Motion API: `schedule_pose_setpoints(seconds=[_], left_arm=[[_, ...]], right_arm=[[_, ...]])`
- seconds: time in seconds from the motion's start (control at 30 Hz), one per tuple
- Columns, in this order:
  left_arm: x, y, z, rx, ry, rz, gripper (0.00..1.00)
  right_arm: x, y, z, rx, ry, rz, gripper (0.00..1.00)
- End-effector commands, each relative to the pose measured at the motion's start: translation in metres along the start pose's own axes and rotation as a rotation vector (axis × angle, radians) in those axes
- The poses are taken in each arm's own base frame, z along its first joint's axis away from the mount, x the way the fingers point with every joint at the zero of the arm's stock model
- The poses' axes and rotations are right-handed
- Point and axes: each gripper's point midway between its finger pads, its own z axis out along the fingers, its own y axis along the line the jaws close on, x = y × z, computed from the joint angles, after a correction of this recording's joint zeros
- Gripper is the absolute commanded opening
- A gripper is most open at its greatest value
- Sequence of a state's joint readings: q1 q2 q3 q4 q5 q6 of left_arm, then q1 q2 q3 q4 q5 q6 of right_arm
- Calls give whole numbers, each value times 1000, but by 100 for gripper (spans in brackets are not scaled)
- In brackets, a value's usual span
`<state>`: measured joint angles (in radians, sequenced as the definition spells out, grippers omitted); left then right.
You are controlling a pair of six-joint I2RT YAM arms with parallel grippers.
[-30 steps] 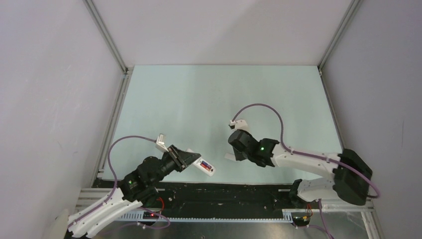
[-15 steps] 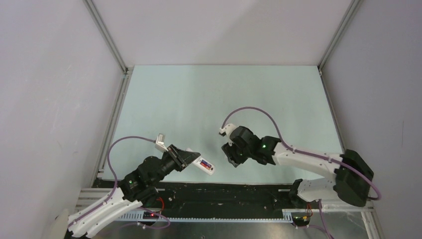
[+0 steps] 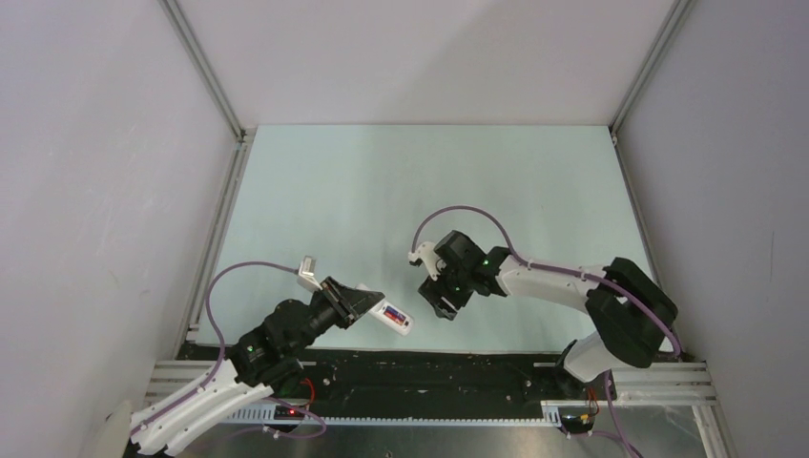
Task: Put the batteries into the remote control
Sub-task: Pick up the battery cover at the center of the board.
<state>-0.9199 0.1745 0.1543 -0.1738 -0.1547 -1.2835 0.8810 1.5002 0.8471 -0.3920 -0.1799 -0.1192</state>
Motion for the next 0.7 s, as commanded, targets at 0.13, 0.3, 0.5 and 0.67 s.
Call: schedule_pose_setpoints(seconds=[0.13, 0.3, 0.5, 0.67], left_arm=[[-13, -31, -3, 83, -40, -29, 0], [-13, -30, -3, 81, -40, -31, 0], [-12, -30, -3, 80, -37, -30, 0], [-12, -30, -3, 80, -37, -29, 0]], right_arm=[[-13, -10, 21, 41, 29, -48, 72], [-7, -19, 28, 110, 62, -47, 72], [2, -19, 30, 143, 104, -41, 66], [2, -15, 29, 195, 131, -45, 62]])
